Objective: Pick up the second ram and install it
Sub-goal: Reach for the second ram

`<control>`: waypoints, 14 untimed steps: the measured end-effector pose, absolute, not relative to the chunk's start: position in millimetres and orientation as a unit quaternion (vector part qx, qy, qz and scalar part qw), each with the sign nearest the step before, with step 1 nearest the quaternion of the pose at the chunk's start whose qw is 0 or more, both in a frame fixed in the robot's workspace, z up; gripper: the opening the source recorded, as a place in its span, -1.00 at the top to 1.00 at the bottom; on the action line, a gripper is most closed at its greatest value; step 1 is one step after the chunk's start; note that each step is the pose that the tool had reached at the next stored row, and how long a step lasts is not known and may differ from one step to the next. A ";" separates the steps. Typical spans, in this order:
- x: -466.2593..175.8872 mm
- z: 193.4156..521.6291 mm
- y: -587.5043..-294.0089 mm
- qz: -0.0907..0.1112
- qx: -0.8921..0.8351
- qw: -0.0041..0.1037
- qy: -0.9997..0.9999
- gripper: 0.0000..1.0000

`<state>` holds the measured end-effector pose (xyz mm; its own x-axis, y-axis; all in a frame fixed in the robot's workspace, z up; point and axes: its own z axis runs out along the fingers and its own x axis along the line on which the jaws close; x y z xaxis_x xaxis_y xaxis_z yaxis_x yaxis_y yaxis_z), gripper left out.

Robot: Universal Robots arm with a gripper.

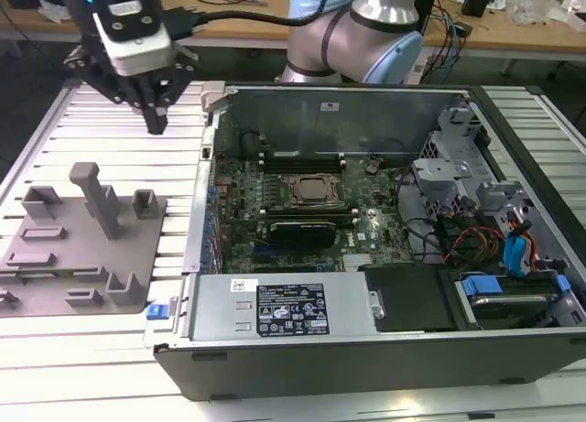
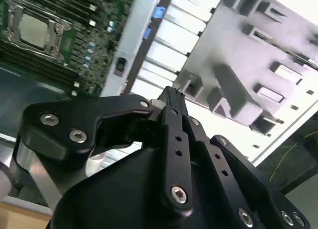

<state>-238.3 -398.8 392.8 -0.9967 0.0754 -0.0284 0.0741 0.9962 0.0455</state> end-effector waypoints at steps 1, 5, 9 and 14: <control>-255.8 392.6 -398.8 0.022 0.037 0.015 0.999 0.79; -302.0 390.9 -402.0 0.022 0.037 0.015 0.999 0.79; -334.9 387.8 -411.6 0.022 0.037 0.015 0.999 0.79; -364.0 384.0 -423.0 0.022 0.037 0.015 0.999 0.79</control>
<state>-364.0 -423.0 384.0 -0.9968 0.0750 -0.0283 0.0737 0.9963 0.0454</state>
